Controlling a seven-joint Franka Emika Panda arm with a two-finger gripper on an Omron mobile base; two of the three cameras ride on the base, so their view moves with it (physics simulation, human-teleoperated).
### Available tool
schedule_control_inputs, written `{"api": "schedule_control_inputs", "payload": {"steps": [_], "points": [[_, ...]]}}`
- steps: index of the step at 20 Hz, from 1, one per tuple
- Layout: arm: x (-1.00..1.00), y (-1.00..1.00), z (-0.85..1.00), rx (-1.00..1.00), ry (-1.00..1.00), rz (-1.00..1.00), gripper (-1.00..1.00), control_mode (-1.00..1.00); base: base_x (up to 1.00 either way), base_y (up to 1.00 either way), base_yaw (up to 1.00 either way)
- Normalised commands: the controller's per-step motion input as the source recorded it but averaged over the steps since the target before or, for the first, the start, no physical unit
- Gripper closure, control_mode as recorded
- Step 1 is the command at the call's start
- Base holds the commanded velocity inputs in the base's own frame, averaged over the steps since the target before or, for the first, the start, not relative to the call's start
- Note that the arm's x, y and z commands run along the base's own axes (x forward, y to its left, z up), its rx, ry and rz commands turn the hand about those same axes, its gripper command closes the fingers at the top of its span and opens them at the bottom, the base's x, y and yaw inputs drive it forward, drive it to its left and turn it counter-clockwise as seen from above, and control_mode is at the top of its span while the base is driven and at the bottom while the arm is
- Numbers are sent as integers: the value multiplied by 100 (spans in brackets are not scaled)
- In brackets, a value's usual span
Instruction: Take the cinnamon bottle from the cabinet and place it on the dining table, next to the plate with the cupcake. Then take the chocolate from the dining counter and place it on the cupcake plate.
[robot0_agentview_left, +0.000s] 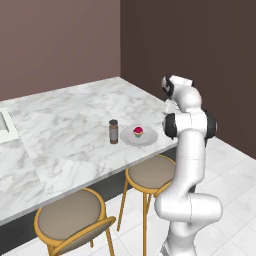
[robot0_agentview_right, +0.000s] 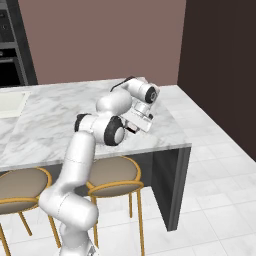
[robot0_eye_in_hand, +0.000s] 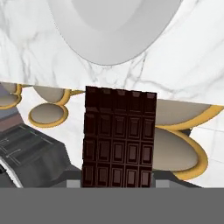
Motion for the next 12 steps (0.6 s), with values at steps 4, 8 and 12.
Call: {"api": "schedule_control_inputs", "payload": {"steps": [4, 8, 12], "points": [[-78, 19, 3, -1, -23, 0, 100, -100, 0, 0, 0], [-31, 10, 9, -15, -26, -8, 100, -100, 0, 0, 0], [6, 20, 16, -19, -18, -24, 100, -100, 0, 0, 0]]}}
